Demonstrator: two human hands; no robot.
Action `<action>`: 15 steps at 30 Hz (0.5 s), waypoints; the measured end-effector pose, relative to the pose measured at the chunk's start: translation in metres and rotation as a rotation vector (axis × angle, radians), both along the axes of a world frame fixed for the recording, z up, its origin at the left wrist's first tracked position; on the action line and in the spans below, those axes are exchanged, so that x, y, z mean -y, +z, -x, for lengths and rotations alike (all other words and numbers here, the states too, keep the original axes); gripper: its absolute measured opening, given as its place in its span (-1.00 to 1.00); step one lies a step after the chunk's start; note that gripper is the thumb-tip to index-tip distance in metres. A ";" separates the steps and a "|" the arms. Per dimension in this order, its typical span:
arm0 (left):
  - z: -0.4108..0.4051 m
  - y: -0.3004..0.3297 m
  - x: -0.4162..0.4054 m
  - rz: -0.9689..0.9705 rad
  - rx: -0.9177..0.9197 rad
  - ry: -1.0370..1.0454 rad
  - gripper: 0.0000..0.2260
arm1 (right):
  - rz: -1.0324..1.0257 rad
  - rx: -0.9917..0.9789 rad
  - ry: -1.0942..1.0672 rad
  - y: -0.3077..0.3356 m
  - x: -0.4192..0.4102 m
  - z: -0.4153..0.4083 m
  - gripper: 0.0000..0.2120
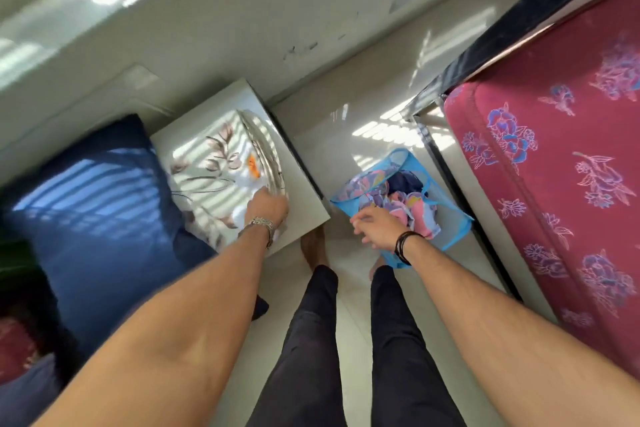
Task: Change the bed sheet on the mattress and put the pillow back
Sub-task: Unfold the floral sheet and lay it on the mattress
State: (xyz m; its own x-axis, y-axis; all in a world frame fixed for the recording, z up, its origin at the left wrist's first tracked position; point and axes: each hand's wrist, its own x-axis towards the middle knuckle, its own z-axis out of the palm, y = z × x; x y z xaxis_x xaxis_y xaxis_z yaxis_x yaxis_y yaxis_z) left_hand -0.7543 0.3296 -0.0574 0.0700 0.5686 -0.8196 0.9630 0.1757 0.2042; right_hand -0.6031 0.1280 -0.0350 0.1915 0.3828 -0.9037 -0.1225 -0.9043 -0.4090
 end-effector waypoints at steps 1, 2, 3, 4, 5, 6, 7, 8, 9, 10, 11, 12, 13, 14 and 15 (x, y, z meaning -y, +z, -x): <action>-0.005 0.025 -0.006 0.033 0.079 0.008 -0.70 | -0.004 0.019 0.004 0.019 0.000 -0.003 -0.81; -0.012 0.054 -0.010 0.067 0.162 -0.001 -0.80 | -0.022 0.035 -0.011 0.037 -0.001 -0.007 -0.84; -0.020 0.082 -0.015 0.093 0.237 -0.039 -0.88 | -0.041 0.048 -0.039 0.057 -0.004 -0.012 -0.87; -0.030 0.108 -0.018 0.103 0.301 -0.092 -0.86 | -0.068 0.053 -0.089 0.074 -0.005 -0.019 -0.90; -0.041 0.131 -0.020 0.112 0.358 -0.146 -0.85 | -0.091 0.078 -0.117 0.093 -0.008 -0.027 -0.92; -0.054 0.155 -0.018 0.132 0.408 -0.187 -0.84 | -0.121 0.119 -0.142 0.109 -0.008 -0.035 -0.90; -0.066 0.174 -0.016 0.150 0.448 -0.227 -0.83 | -0.140 0.176 -0.144 0.126 -0.008 -0.043 -0.85; -0.079 0.195 -0.011 0.162 0.495 -0.282 -0.82 | -0.168 0.223 -0.168 0.140 -0.006 -0.051 -0.80; -0.093 0.212 -0.004 0.182 0.538 -0.341 -0.80 | -0.181 0.257 -0.205 0.151 -0.001 -0.058 -0.76; -0.107 0.230 0.008 0.212 0.570 -0.397 -0.79 | -0.211 0.281 -0.278 0.167 0.004 -0.064 -0.71; -0.121 0.241 0.021 0.241 0.609 -0.445 -0.78 | -0.225 0.301 -0.351 0.182 0.012 -0.069 -0.67; -0.135 0.254 0.037 0.275 0.644 -0.494 -0.80 | -0.230 0.329 -0.443 0.188 0.024 -0.074 -0.64; -0.148 0.265 0.055 0.287 0.672 -0.537 -0.86 | -0.221 0.332 -0.567 0.206 0.037 -0.078 -0.57; -0.161 0.275 0.073 0.313 0.701 -0.575 -0.84 | -0.221 0.296 -0.724 0.219 0.052 -0.082 -0.44; -0.173 0.284 0.093 0.343 0.721 -0.618 -0.72 | -0.228 0.221 -0.864 0.231 0.070 -0.088 -0.30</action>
State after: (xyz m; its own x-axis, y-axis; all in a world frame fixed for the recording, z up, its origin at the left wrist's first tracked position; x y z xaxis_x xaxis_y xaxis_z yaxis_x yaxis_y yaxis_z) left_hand -0.5815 0.2369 0.2264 0.8159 0.0066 -0.5781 0.5720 -0.1541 0.8056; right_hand -0.5155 0.0583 0.1962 0.6530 0.1911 -0.7329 -0.6159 -0.4292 -0.6607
